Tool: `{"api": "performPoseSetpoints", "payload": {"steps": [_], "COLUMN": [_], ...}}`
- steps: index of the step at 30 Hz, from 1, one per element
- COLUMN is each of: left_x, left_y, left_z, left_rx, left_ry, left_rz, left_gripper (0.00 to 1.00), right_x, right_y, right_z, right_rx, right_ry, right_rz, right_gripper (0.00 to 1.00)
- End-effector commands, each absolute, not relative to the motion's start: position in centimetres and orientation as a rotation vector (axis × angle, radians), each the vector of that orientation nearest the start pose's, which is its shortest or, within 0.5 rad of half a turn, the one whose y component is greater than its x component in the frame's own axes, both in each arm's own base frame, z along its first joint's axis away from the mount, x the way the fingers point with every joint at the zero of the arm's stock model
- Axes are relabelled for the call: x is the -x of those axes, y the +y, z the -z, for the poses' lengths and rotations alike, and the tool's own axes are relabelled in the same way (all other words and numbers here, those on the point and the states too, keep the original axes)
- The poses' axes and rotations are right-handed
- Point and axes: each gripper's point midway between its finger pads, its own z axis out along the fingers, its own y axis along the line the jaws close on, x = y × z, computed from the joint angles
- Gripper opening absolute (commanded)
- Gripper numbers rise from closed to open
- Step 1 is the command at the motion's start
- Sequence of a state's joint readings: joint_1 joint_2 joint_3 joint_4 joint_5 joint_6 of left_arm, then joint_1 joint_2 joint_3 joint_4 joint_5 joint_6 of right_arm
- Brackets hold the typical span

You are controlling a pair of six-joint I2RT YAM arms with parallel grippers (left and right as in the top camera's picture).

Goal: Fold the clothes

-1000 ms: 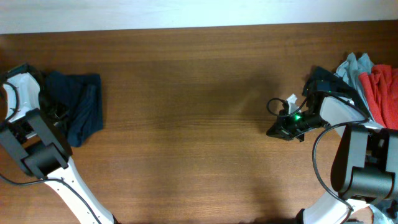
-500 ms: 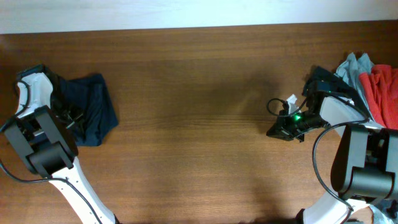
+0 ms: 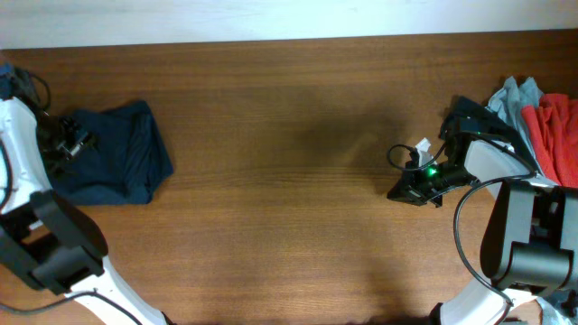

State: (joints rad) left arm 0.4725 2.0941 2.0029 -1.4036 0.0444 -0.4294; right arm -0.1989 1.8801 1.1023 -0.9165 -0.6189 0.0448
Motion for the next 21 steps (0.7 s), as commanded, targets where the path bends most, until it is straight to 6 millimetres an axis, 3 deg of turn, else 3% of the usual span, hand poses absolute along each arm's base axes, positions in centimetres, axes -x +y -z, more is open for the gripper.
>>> {"api": "performPoseSetpoints", "payload": {"steps": [1, 3, 4, 5, 9, 10, 12, 16, 21], "left_x": [-38.6, -39.3, -39.4, -39.4, -39.5, -39.4, -38.7, -37.4, -36.4], "left_y": [20.3, 21.6, 22.3, 22.9, 23.2, 23.2, 23.0, 23.1, 23.0], "left_z": [-14.0, -13.4, -12.9, -12.1, -8.0, -7.3, -4.4, -0.6, 1.4], "left_rx": [1.215, 1.151, 1.138, 1.142, 1.074, 1.071, 1.084, 1.122, 1.151], "left_ry": [2.736, 2.734, 2.735, 2.739, 2.857, 2.88, 2.961, 3.055, 3.111], "left_rz": [-0.066, -0.143, -0.199, -0.247, -0.263, -0.262, -0.266, -0.267, -0.256], "left_gripper": [0.65, 0.6, 0.43, 0.35, 0.06, 0.02, 0.0, 0.0, 0.0], "right_x": [-30.2, -30.2, -30.1, -30.1, -30.1, -30.1, -30.1, -30.0, -30.0], "right_y": [4.3, 4.3, 4.3, 4.3, 4.3, 4.3, 4.3, 4.4, 4.4], "right_z": [-2.9, -2.9, -2.9, -2.9, -2.9, -2.9, -2.9, -2.9, -2.9], "right_rx": [-0.39, -0.391, -0.392, -0.393, -0.399, -0.399, -0.399, -0.401, -0.402], "right_ry": [3.023, 3.024, 3.025, 3.025, 3.026, 3.026, 3.026, 3.031, 3.031], "right_rz": [-0.982, -0.982, -0.984, -0.984, -0.984, -0.984, -0.985, -0.987, -0.988], "right_gripper": [0.07, 0.11, 0.11, 0.11, 0.11, 0.11, 0.12, 0.12, 0.12]}}
